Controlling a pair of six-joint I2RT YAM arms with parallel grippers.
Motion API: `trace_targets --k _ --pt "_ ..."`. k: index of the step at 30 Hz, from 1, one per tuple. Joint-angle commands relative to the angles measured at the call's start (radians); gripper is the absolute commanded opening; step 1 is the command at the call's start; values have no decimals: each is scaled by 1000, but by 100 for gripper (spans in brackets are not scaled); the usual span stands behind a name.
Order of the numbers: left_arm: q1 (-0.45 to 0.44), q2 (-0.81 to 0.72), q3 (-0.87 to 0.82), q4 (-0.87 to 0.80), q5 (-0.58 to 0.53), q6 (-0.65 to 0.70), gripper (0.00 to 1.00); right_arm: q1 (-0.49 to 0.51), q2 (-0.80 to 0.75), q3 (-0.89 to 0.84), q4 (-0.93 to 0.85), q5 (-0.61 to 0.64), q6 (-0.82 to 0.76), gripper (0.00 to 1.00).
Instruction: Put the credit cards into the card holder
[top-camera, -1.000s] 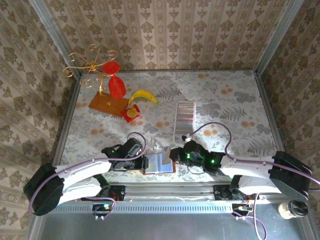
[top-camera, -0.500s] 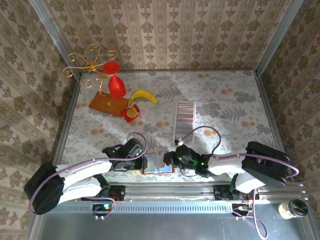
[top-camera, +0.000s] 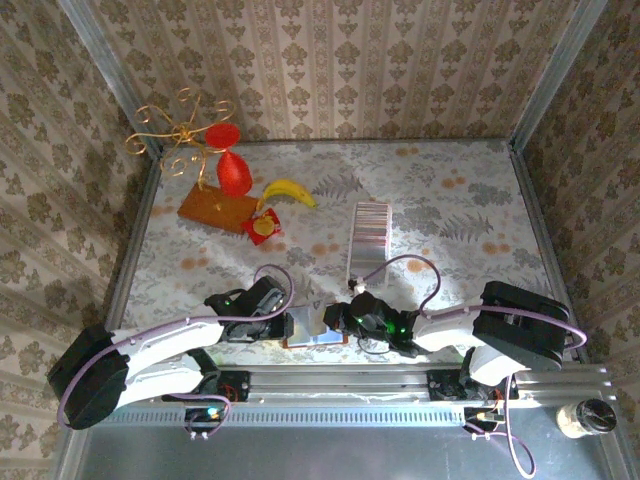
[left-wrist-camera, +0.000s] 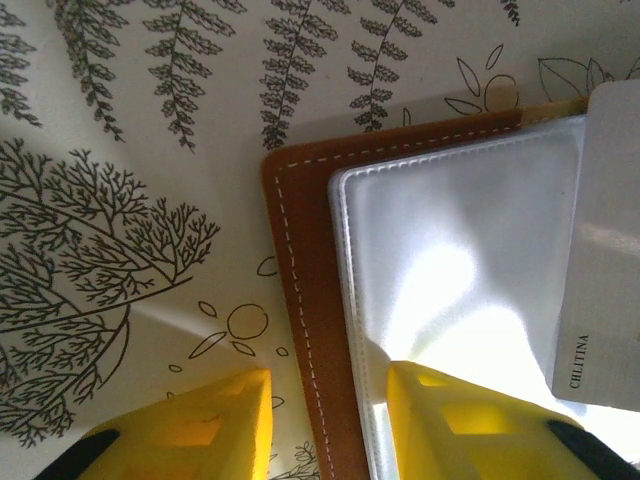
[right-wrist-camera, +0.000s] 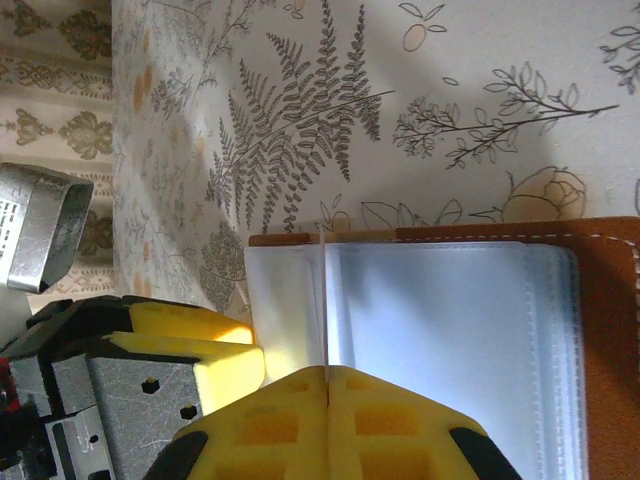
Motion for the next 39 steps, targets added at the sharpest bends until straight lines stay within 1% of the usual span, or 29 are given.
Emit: trace_targets --k 1,7,17,24,28,39 --pt "-26 45 -59 -31 28 -13 34 9 -14 -14 37 68 27 0" --pt "-25 45 -59 -31 28 -13 33 11 -82 -16 -35 101 17 0" --pt "-28 42 -61 -33 28 -16 31 17 -9 -2 14 91 33 0" --pt "-27 39 -61 -35 28 -15 30 21 13 -8 43 93 44 0" --pt "-27 39 -64 -33 29 -18 30 22 9 -20 82 109 58 0" --pt "-28 39 -67 -33 28 -19 28 30 1 -14 90 150 62 0"
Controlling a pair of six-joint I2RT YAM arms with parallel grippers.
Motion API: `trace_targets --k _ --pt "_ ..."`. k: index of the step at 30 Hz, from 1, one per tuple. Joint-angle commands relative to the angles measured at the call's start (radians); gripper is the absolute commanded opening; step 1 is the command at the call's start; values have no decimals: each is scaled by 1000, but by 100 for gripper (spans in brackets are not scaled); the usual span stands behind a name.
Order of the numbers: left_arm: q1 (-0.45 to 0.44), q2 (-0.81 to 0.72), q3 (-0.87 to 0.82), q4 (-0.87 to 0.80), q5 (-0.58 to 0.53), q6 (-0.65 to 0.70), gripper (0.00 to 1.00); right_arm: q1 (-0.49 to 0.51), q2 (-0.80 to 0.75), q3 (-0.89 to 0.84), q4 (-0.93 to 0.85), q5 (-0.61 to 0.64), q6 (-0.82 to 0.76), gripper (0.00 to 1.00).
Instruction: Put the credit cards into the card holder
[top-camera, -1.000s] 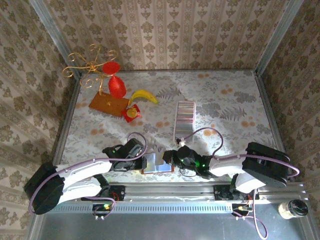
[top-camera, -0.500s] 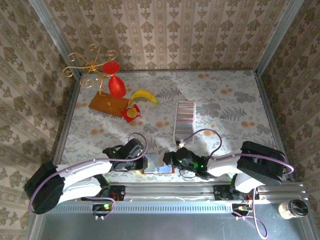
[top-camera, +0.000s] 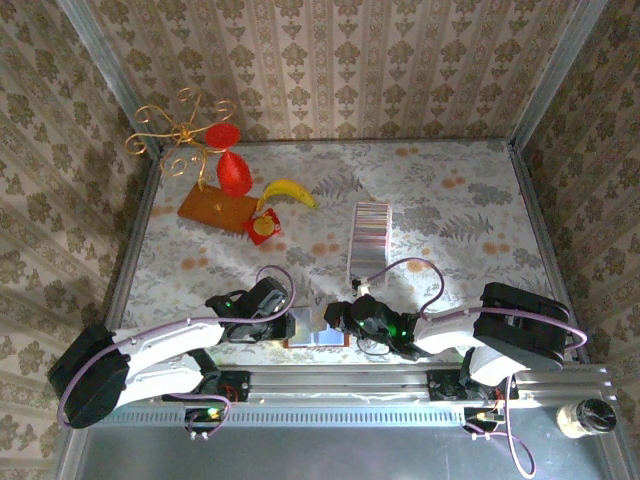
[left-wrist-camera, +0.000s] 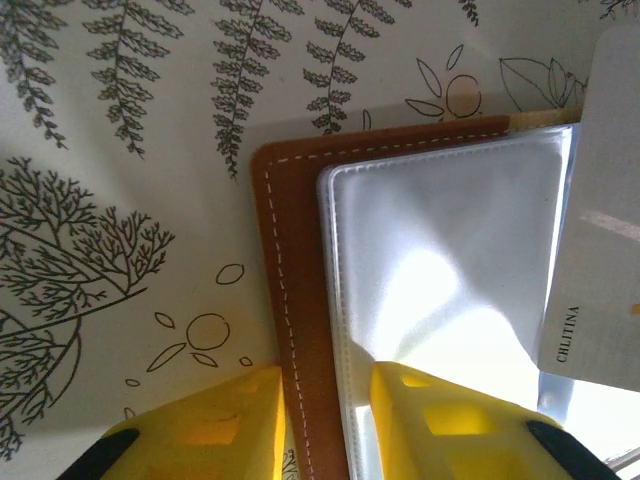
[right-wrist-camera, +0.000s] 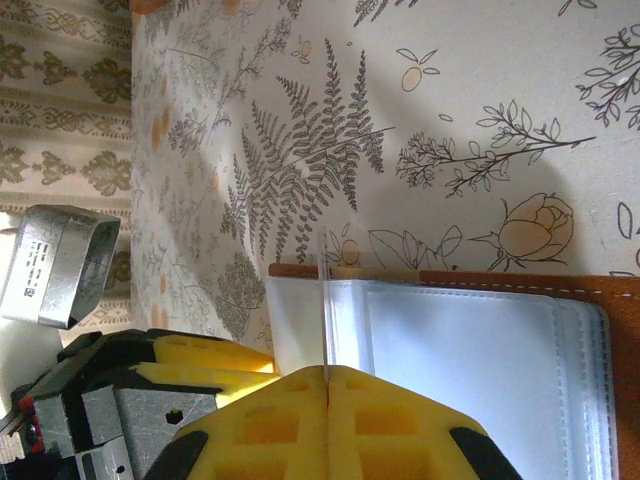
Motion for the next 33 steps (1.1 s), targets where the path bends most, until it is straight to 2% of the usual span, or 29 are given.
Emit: trace_targets --k 1,7,11,18,25,33 --pt "-14 37 -56 -76 17 -14 28 10 6 -3 48 68 23 0" --pt "-14 35 -56 -75 16 -14 28 13 -6 -20 66 86 40 0" --pt "-14 37 -51 -75 16 -12 27 16 -38 -10 13 99 36 0" --pt "-15 37 -56 -74 14 -14 27 22 10 -1 76 95 60 0" --pt "-15 37 -54 -75 14 -11 27 27 25 -14 67 126 80 0" --pt "-15 40 -58 -71 10 -11 27 31 -58 -20 -64 164 60 0"
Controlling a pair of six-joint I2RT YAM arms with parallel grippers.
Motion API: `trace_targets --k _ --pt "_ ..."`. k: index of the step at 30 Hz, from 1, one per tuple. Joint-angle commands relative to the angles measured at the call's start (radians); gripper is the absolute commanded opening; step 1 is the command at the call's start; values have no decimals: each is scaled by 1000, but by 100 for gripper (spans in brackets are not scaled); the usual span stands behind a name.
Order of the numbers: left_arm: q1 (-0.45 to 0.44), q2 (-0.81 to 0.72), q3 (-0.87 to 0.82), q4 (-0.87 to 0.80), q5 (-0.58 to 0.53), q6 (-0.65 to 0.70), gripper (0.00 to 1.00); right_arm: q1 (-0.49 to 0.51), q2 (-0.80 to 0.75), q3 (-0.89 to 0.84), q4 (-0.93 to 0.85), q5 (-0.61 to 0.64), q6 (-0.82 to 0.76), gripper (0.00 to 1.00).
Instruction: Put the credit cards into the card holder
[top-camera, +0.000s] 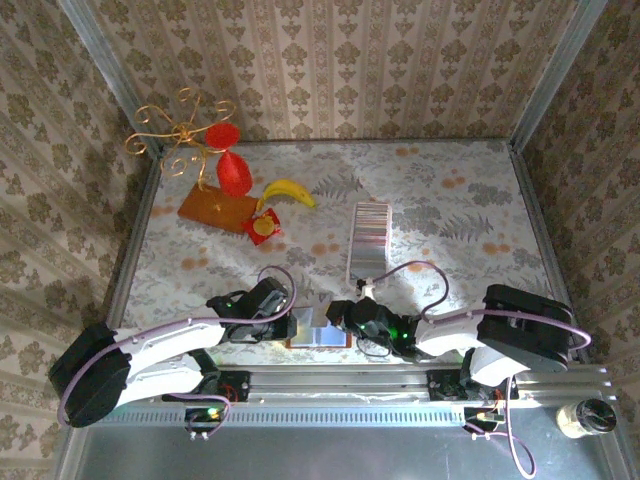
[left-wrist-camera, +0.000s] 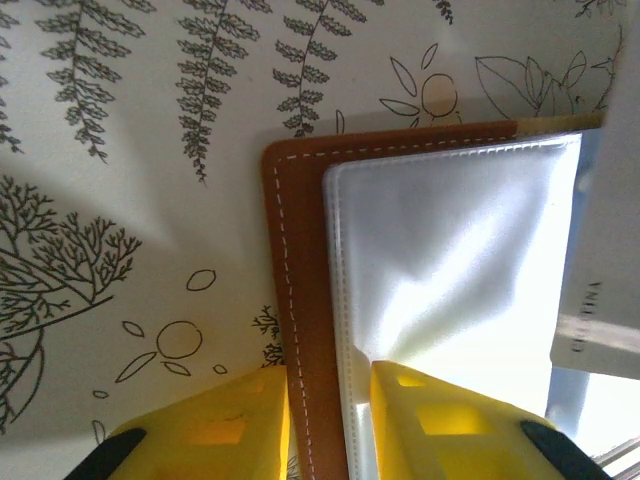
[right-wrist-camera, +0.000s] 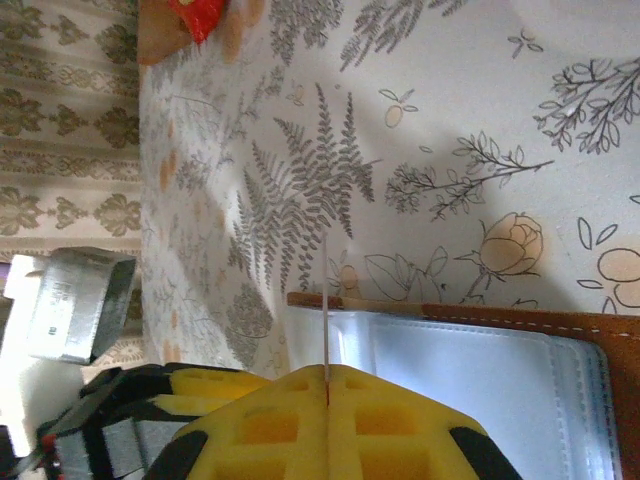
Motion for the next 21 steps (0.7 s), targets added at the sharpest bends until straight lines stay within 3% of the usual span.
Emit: trace_targets --k 1,21 --pt "-10 35 -51 -102 -2 -9 26 8 -27 -12 -45 66 -4 0" --pt "-10 34 -53 -103 -2 -9 26 15 27 -10 -33 46 -12 0"
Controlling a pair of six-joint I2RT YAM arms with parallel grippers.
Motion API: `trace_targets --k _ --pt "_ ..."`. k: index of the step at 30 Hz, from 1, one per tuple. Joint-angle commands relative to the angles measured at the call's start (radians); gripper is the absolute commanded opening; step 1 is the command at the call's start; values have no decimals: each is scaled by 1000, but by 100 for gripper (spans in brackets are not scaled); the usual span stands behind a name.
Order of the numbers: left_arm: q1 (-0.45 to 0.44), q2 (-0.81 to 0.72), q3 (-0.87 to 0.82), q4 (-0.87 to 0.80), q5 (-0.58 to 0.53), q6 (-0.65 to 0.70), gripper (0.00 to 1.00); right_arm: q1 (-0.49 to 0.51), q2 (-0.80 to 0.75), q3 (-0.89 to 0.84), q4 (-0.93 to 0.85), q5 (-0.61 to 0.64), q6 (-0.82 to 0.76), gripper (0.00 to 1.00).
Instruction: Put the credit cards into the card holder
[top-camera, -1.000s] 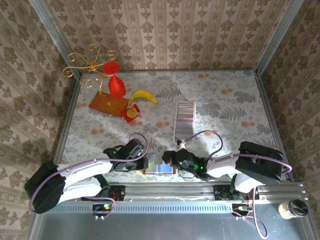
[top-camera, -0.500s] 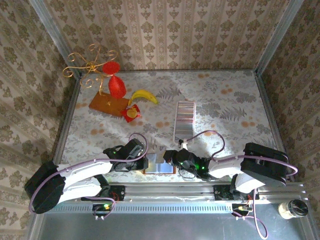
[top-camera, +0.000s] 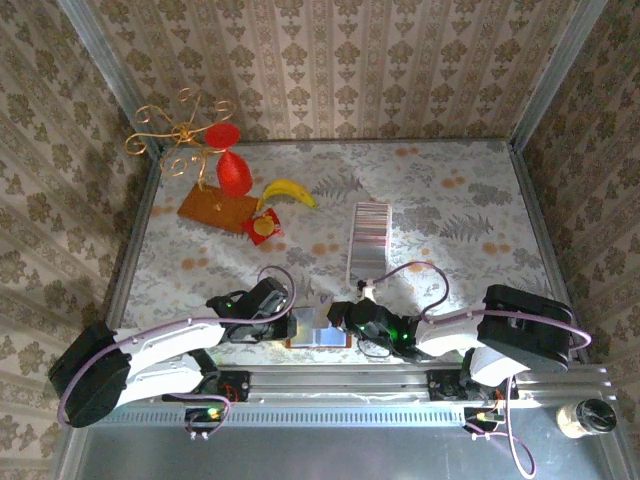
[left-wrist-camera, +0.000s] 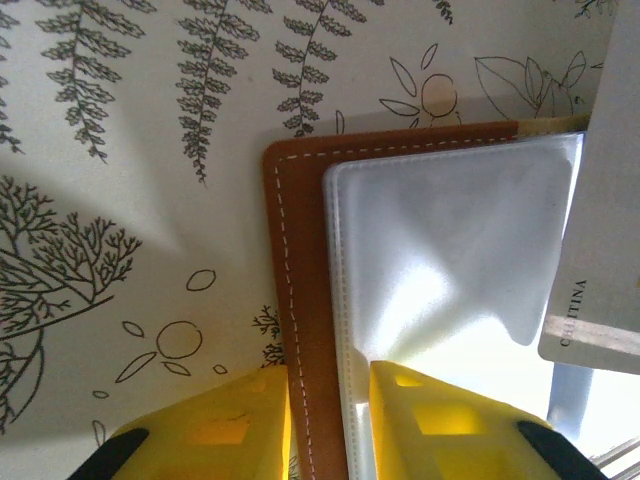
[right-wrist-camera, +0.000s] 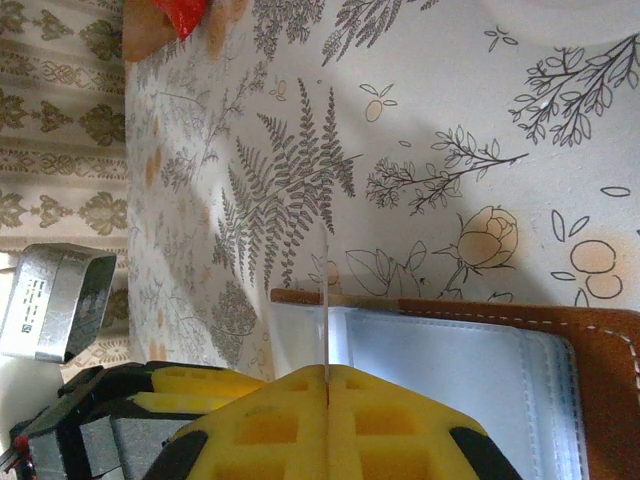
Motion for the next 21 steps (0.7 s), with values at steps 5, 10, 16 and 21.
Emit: trace_targets --k 5,10,16,21 --pt "-10 34 -53 -106 -1 -6 25 12 -3 -15 -56 49 -17 0" --pt "-9 32 -53 -107 -3 -6 25 17 -8 -17 -73 52 -20 0" --pt "-10 29 -53 -107 -2 -9 25 18 1 -14 -72 47 -26 0" --pt "-10 27 -53 -111 -3 -7 25 20 -22 -30 -81 63 -25 0"
